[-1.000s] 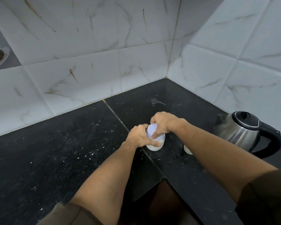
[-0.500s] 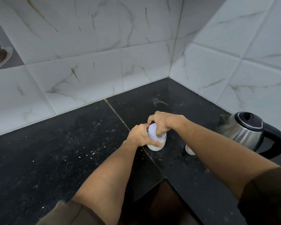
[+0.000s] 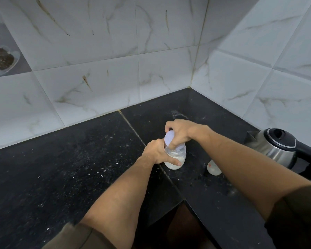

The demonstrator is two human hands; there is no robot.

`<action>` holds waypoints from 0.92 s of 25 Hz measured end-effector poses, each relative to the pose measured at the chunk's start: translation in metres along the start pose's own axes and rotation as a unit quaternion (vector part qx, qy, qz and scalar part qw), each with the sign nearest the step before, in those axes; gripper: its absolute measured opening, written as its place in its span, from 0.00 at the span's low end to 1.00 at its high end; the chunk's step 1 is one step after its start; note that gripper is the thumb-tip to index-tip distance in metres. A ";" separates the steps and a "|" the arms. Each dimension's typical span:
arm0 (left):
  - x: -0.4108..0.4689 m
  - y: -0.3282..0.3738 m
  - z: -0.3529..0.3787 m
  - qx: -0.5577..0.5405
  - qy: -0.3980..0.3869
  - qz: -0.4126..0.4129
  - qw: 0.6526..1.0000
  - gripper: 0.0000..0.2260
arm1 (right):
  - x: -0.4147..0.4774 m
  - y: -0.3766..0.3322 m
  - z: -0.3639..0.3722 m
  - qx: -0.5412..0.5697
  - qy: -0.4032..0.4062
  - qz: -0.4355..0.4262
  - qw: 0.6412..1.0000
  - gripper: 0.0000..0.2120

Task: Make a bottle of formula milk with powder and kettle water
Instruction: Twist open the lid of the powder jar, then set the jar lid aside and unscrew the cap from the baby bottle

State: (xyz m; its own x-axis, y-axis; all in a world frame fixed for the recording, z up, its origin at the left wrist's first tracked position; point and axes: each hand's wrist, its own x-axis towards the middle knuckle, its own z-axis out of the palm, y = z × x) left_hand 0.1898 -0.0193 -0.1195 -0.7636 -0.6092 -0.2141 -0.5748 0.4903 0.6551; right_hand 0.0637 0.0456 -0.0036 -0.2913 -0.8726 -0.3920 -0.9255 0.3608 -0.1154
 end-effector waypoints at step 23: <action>0.050 -0.029 -0.051 0.059 0.138 -0.029 0.988 0.35 | 0.104 0.059 0.050 0.073 0.021 0.037 0.996 0.09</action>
State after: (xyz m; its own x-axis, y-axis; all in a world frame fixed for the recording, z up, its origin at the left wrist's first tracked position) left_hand 0.1836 -0.0956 -0.1122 -0.6292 -0.7765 -0.0325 -0.6576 0.5096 0.5549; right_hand -0.0090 -0.0081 -0.0966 -0.3699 -0.8537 -0.3664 -0.8567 0.4661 -0.2211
